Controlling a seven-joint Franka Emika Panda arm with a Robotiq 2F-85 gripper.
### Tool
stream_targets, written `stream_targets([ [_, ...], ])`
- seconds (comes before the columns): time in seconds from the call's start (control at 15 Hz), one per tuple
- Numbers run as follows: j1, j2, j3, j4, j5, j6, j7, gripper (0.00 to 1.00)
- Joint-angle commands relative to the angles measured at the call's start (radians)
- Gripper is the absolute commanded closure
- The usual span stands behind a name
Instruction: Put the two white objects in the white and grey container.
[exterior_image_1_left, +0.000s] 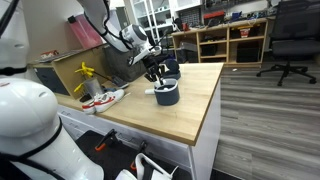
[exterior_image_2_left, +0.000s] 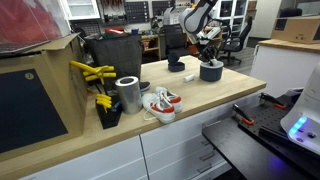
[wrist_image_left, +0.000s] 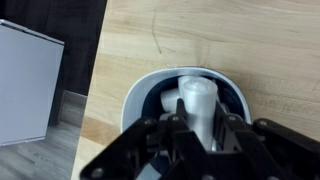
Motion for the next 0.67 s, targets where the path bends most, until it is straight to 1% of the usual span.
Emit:
stream_targets([
  [0.0, 0.014, -0.109, 0.016, -0.117, 0.051, 0.080, 0.095, 0.47],
  [0.07, 0.008, -0.141, 0.039, -0.174, 0.136, 0.111, 0.111, 0.39],
  [0.13, 0.020, -0.153, 0.058, -0.238, 0.195, 0.148, 0.155, 0.33],
  [0.2, 0.030, -0.149, 0.071, -0.274, 0.250, 0.195, 0.205, 0.26],
  [0.27, 0.040, -0.120, 0.085, -0.300, 0.304, 0.254, 0.251, 0.17],
  [0.33, 0.060, -0.110, 0.097, -0.339, 0.344, 0.321, 0.317, 0.11],
  [0.4, 0.088, -0.092, 0.102, -0.376, 0.354, 0.391, 0.384, 0.02],
  [0.47, 0.120, -0.087, 0.105, -0.402, 0.337, 0.435, 0.463, 0.01],
  [0.53, 0.143, -0.095, 0.110, -0.423, 0.320, 0.476, 0.536, 0.05],
  [0.6, 0.166, -0.102, 0.115, -0.444, 0.299, 0.513, 0.601, 0.05],
])
